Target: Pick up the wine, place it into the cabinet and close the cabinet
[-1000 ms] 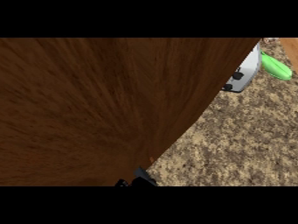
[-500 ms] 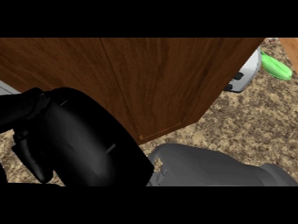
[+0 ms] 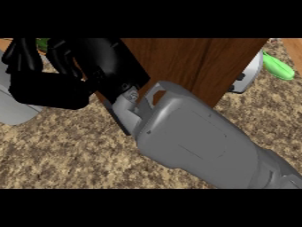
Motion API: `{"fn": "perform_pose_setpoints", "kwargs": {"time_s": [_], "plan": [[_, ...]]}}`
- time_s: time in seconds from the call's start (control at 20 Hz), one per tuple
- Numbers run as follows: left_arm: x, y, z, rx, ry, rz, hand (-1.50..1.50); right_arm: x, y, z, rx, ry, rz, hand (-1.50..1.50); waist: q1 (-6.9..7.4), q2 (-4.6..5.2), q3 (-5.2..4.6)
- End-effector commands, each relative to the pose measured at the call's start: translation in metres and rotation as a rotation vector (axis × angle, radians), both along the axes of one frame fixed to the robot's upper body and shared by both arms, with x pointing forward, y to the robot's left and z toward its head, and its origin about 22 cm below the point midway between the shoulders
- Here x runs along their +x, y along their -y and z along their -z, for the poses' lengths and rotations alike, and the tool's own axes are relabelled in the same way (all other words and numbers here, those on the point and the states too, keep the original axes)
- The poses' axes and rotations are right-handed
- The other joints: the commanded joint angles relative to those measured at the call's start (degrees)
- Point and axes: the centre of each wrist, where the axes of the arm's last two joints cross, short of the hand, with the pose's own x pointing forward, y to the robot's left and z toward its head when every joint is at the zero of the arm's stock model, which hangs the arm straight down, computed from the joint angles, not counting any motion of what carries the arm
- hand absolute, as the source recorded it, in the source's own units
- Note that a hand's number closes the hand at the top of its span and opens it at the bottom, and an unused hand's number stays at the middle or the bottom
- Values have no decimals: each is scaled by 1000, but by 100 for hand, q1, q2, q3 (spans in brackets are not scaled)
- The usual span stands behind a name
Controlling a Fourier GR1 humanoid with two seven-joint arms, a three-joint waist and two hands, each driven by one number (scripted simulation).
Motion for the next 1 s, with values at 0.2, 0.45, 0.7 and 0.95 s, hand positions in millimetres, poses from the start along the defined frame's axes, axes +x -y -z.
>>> {"fn": "perform_pose_setpoints", "kwargs": {"time_s": [0.2, 0.45, 0.7, 0.95], "plan": [[11, -1, -4, 32, -5, -17, -150, 55, 29, 23, -22, -23, 47, 150, -71, 24, 2], [8, 3, 1, 4, -6, 6, -150, 76, 33, 24, -10, -8, 76, 150, -23, 40, -2], [10, 3, -12, 2, 11, 10, -150, 97, 62, 25, -87, 40, 145, 150, 15, 75, -4], [13, 9, -21, 16, 3, 31, -150, 96, 54, 36, -105, 40, 152, 150, -1, 63, 1]]}}
